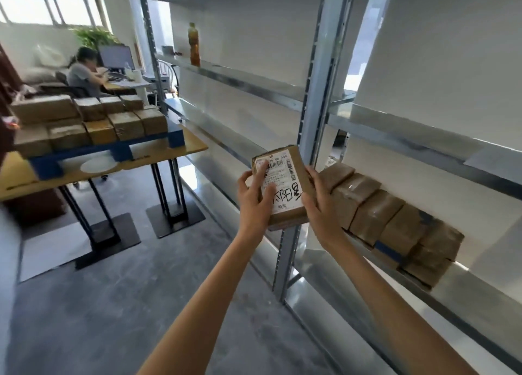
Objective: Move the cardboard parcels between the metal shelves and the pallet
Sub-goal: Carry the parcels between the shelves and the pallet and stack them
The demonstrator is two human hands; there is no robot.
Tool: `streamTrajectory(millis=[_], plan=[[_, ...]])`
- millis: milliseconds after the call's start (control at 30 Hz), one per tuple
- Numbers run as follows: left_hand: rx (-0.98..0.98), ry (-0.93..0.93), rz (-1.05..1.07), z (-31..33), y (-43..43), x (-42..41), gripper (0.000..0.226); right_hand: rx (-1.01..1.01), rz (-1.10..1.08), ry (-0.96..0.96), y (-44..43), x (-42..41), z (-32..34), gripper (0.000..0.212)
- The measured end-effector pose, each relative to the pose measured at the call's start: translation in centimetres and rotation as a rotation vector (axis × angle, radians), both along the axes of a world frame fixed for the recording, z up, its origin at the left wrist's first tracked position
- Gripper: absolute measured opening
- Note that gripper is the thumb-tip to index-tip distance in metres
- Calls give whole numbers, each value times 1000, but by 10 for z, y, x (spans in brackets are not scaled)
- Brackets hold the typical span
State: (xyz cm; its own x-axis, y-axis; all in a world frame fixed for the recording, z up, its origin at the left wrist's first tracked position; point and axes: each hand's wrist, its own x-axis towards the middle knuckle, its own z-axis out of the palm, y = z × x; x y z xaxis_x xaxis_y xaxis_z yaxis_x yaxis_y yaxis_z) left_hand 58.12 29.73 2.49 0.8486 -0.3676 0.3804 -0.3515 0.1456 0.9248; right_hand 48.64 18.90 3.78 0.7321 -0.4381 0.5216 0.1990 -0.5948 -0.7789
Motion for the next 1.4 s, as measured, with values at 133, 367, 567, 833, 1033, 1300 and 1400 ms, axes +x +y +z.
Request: streamTrajectory(millis=[133, 367, 567, 833, 1033, 1300, 1400], plan=[[-50, -36, 86, 3, 28, 20, 43, -181, 93, -36, 25, 33, 12, 61], [-64, -64, 72, 9, 59, 62, 50, -34, 260, -26, 48, 101, 7, 51], [61, -185, 148, 5, 90, 127, 51, 20, 355, -67, 66, 187, -2, 46], [200, -230, 316, 14, 90, 253, 51, -51, 457, -119, 60, 328, 1, 48], [176, -189, 356, 15, 84, 342, 44, -118, 539, -98, 49, 424, 2, 59], [223, -192, 382, 6, 117, 464, 46, -56, 545, -16, 71, 539, -3, 55], [239, -216, 373, 0, 130, 514, 44, -52, 539, -5, 84, 587, -7, 55]])
